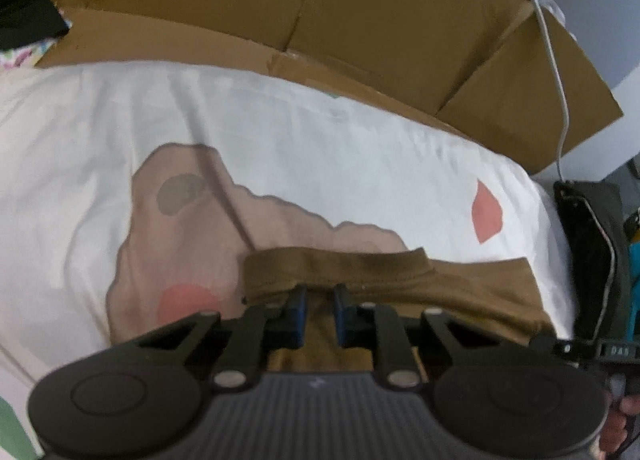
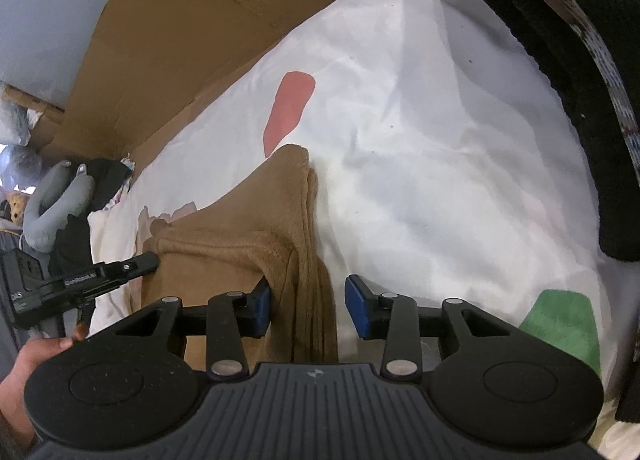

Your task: Fold clothes

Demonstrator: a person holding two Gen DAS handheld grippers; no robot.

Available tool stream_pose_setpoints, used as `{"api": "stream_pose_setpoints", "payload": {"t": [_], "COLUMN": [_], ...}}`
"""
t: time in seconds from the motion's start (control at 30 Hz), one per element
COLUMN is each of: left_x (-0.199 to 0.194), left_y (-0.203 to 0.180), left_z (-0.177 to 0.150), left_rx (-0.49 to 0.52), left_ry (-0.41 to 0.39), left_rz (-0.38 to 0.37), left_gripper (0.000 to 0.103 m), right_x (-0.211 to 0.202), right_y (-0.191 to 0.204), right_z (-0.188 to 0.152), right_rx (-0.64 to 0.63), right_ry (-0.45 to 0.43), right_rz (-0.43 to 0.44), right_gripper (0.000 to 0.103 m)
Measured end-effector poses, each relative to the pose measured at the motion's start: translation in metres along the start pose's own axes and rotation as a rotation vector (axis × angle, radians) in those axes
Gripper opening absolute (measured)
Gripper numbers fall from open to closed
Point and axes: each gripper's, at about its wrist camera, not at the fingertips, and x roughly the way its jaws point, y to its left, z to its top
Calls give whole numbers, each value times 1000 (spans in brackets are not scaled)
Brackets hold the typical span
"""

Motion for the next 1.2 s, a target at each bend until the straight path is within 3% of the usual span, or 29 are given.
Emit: {"api": "stream_pose_setpoints", "payload": {"t": [0.23,0.37,0.43,0.5,0.67,0.87,0.9,1.2], "left_x": [-33,-49,-52,-53,-52,-47,-46,-32], "left_y": [-1,11,21,29,37,45,46,55], "left_z": [-8,-19,-26,-34,-46,-51,-51,-50], "left_rx": [-17,-74,-126,-167,-184,-231,-233,-253], "left_ry": [-31,-50,-43,-23,17,44,50,59], "left_rz": [-40,-43,-44,-56,-49,-78,-85,-134], "left_gripper": [36,37,37,37,38,51,51,52], "right_x": [1,6,7,5,-6,-3,-1,23], "right_y": [2,-1,0,5,19,3,-2,-17], "right_z": [-4,-3,0,3,8,13,13,13], "right_rx": [-22,-7,-15,-42,-81,-46,-31,57], "right_ry": [4,-4,13,28,26,45,56,122], "right_rz": [0,25,34,32,28,20,24,136], "right_gripper": [44,44,19,18,19,36,43,45]}}
